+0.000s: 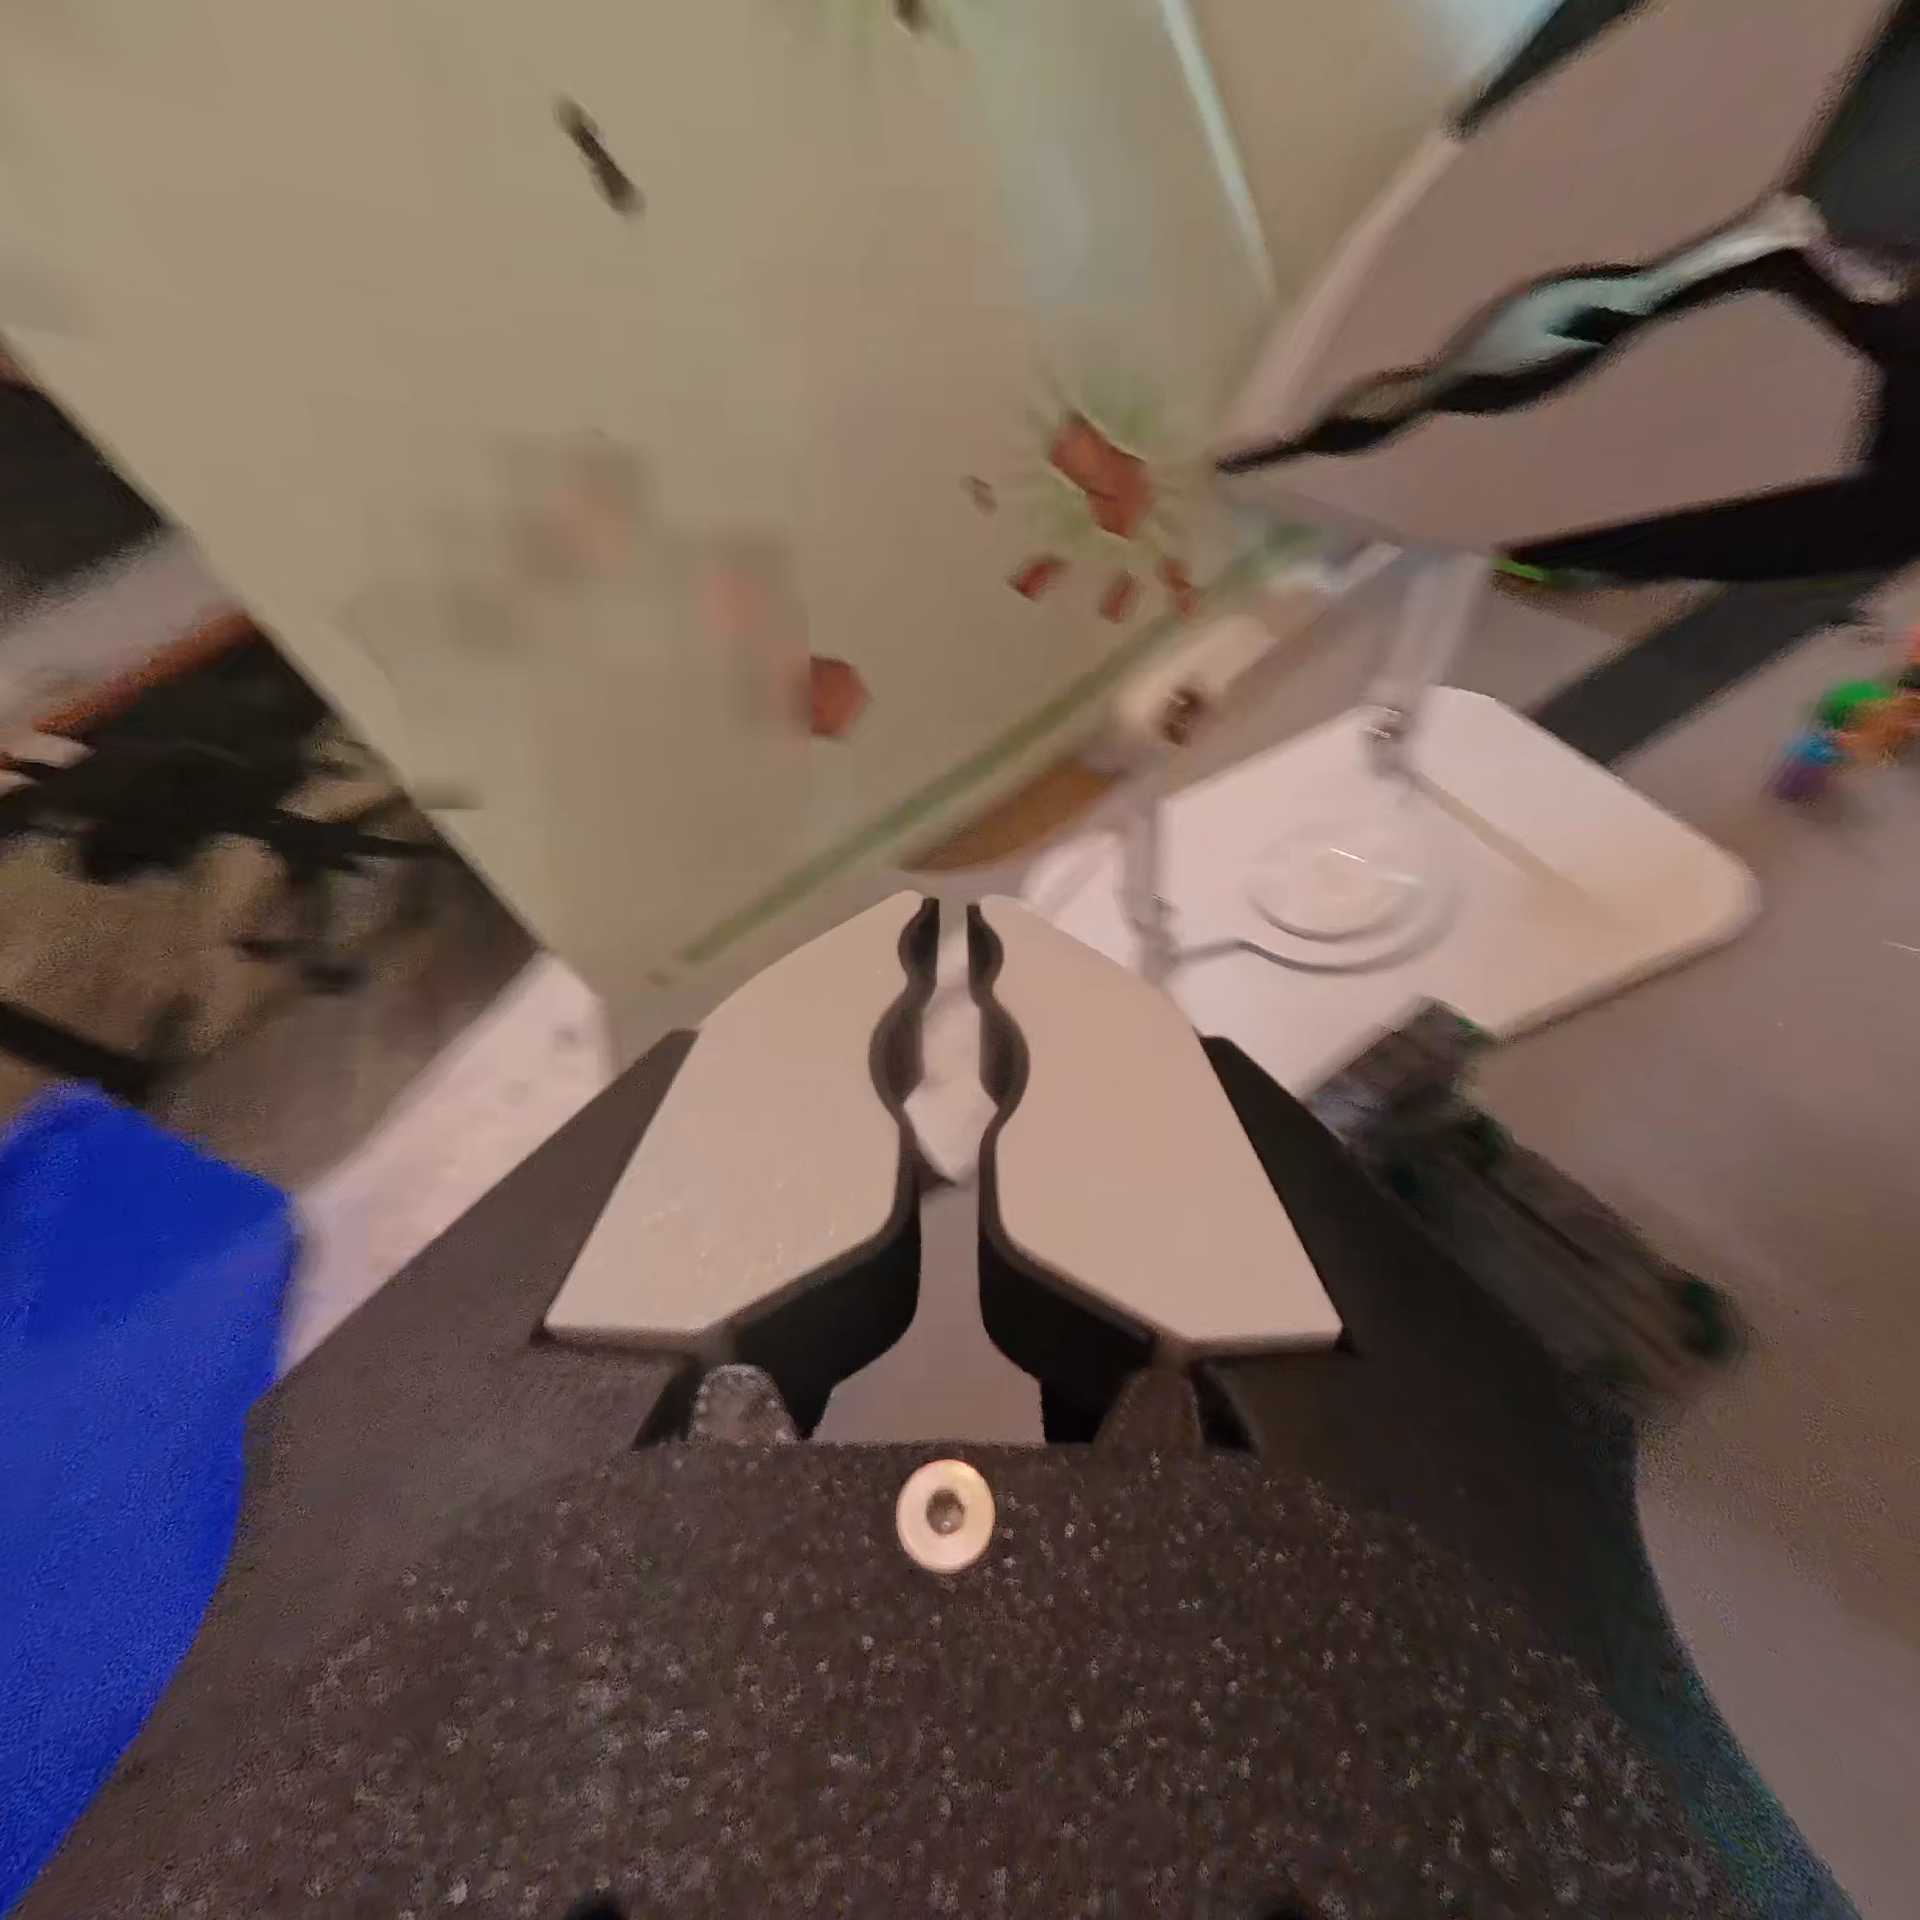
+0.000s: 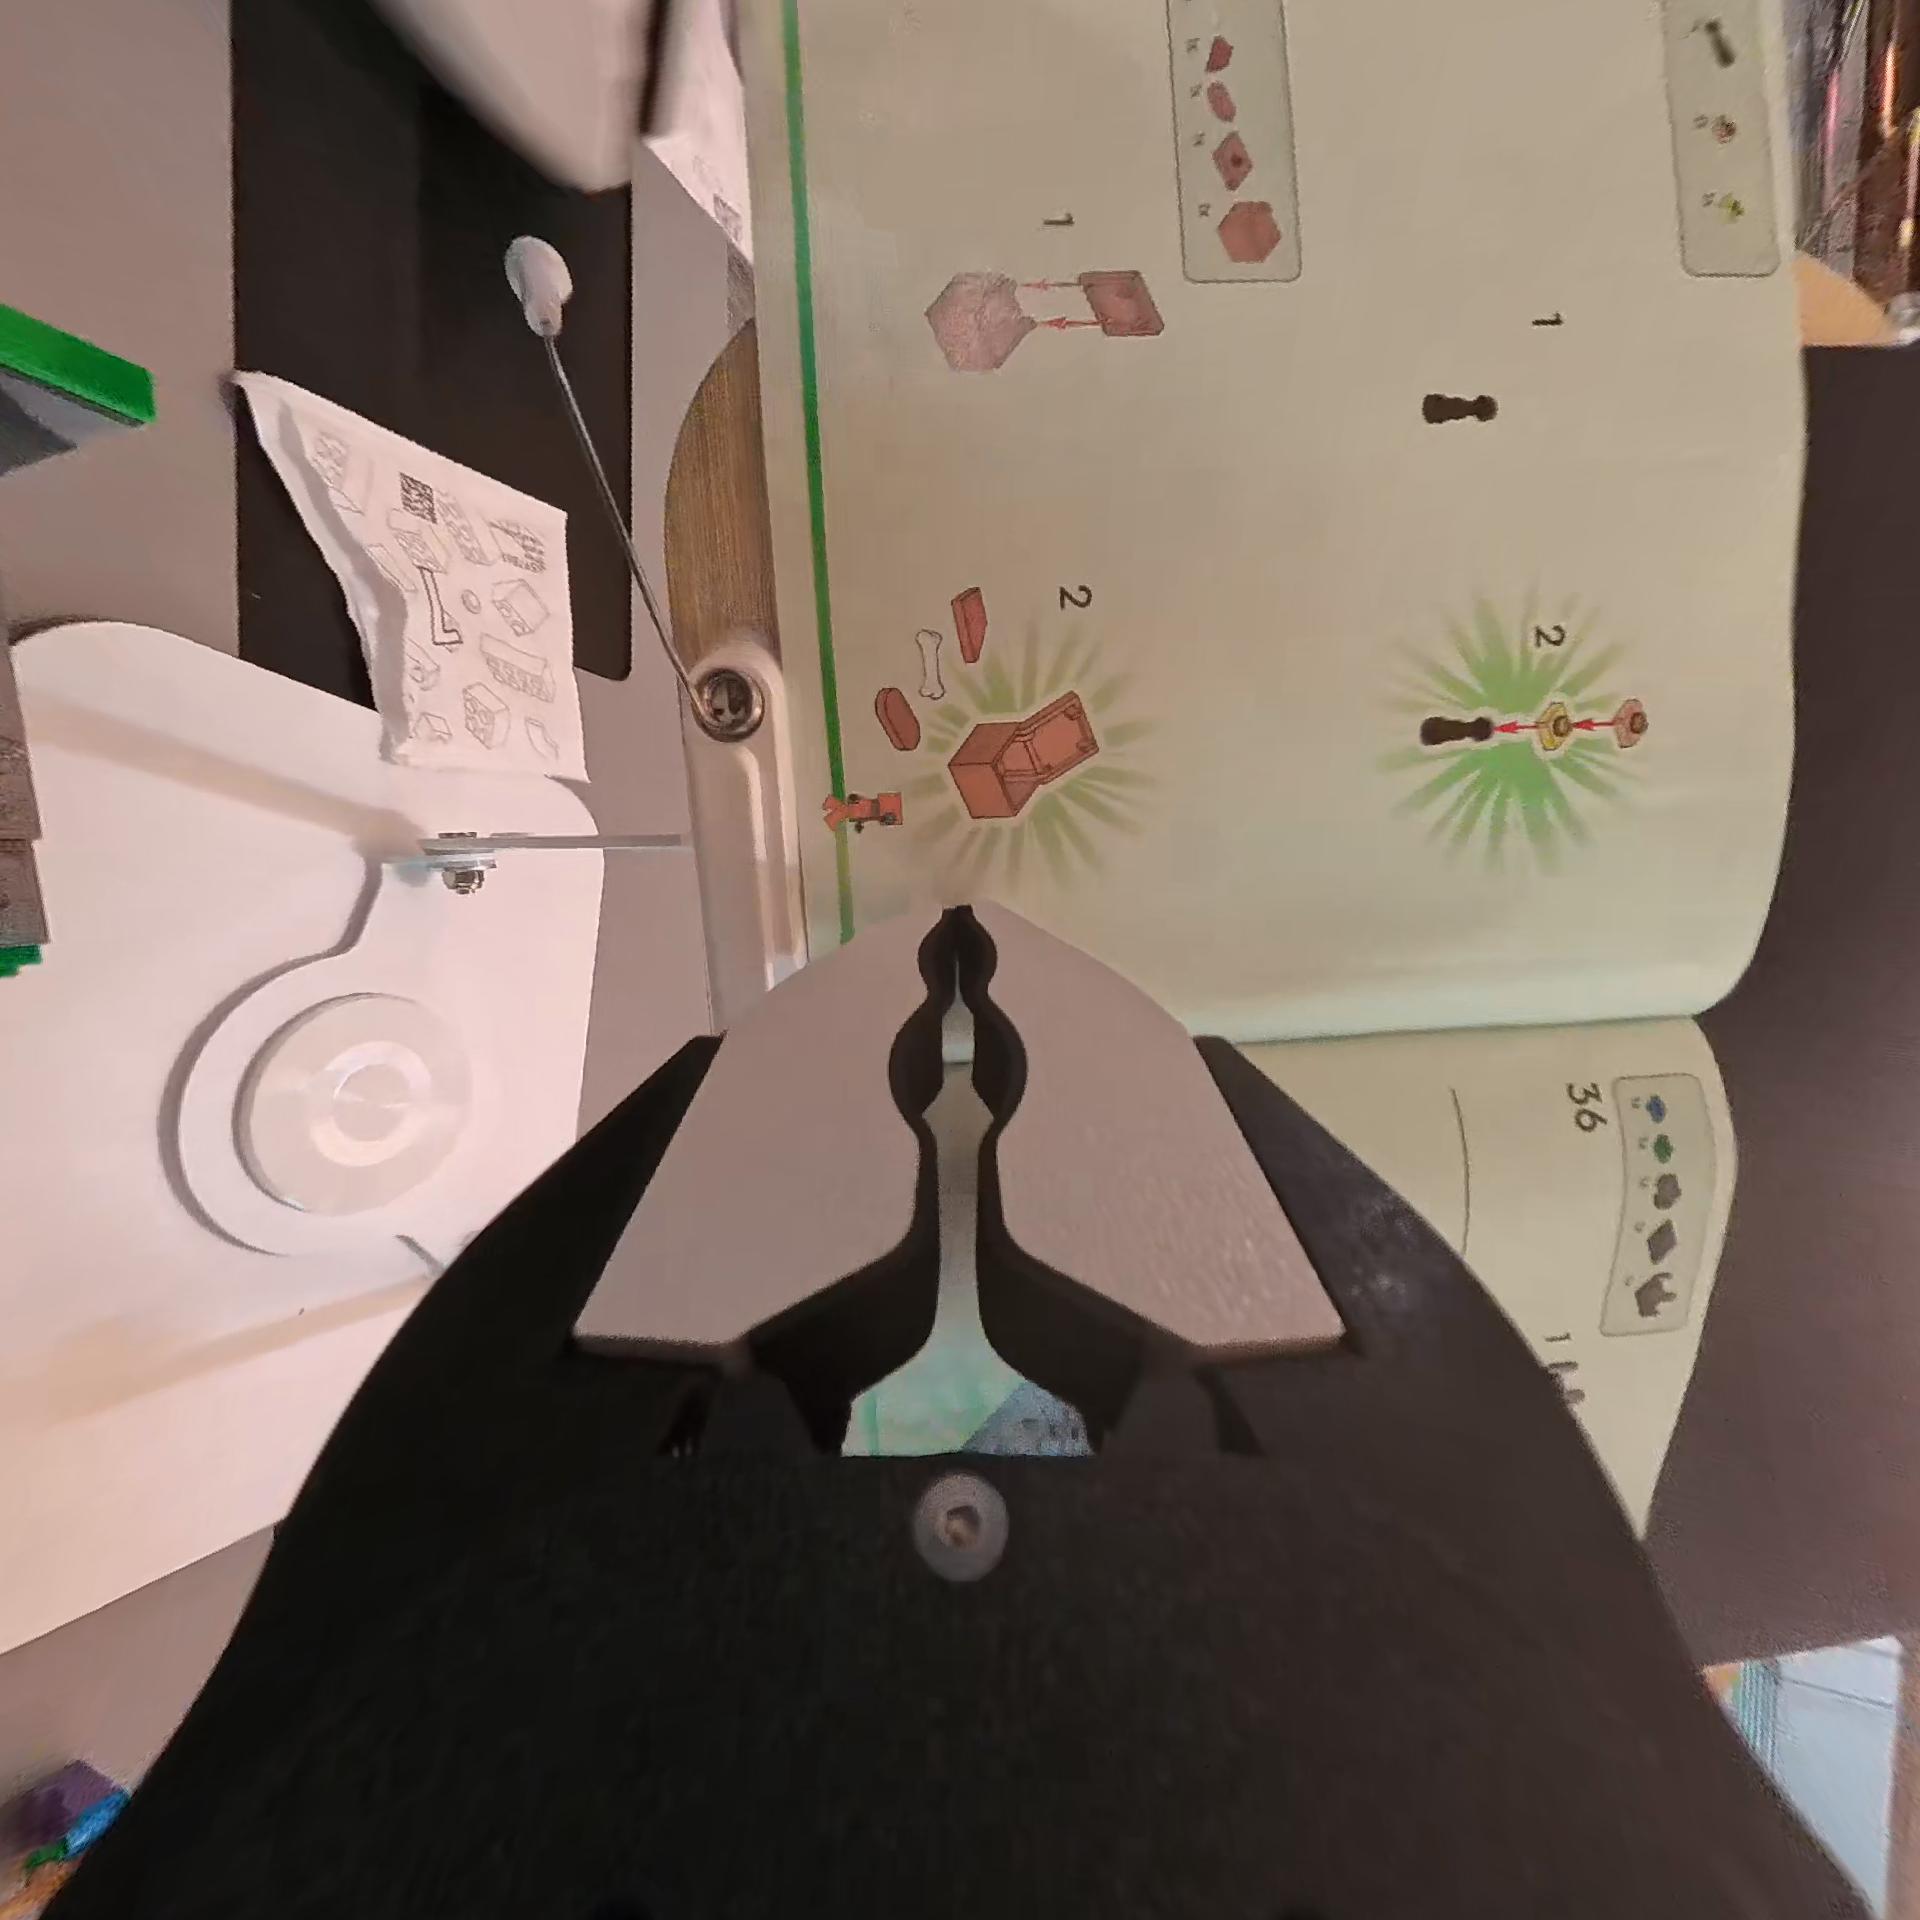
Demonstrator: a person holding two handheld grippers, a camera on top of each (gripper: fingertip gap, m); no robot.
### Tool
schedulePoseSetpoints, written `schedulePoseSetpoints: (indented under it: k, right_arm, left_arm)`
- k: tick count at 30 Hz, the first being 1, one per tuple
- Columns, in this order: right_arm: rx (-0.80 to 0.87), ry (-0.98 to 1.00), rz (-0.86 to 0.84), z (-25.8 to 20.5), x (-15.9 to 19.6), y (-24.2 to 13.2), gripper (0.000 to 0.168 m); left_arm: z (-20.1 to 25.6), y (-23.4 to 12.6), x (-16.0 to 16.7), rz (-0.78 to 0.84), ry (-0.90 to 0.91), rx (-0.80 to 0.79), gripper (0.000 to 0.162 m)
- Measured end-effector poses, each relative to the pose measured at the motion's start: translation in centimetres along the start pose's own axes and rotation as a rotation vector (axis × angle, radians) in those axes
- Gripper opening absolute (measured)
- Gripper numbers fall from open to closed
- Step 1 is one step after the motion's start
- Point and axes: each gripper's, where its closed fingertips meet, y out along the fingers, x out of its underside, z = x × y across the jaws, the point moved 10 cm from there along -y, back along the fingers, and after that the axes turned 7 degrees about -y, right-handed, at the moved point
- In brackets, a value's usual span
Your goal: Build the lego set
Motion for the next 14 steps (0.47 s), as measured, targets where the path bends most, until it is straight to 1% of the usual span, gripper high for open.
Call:
schedulePoseSetpoints:
  k: [2,4,6,7,8,12,14]
  right_arm:
    - [-0.001,0.003,-0.011,0.0,-0.1,0.2,0.000]
    - [-0.002,0.002,-0.019,0.1,-0.1,0.4,0.000]
    - [0.002,-0.012,-0.027,0.0,-0.2,0.4,0.000]
    - [0.006,-0.022,-0.033,0.0,-0.2,0.4,0.000]
    - [0.009,-0.030,-0.040,-0.1,-0.3,0.4,0.000]
    - [0.005,-0.045,-0.056,-0.1,-0.5,0.4,0.000]
    - [0.001,-0.038,-0.054,0.0,-0.4,0.4,0.000]
  left_arm:
    - [1.0,-0.2,1.2,-0.047,-0.151,0.168,0.011]
    - [1.8,0.0,2.3,-0.056,-0.282,0.276,0.018]
    - [2.2,0.6,3.1,-0.031,-0.384,0.316,0.026]
    - [2.3,1.0,3.4,-0.010,-0.461,0.334,0.033]
    - [2.3,1.5,3.6,0.009,-0.556,0.363,0.036]
    - [1.4,3.5,4.5,0.068,-0.951,0.454,0.037]
    - [1.1,3.9,4.7,0.143,-1.047,0.463,0.037]
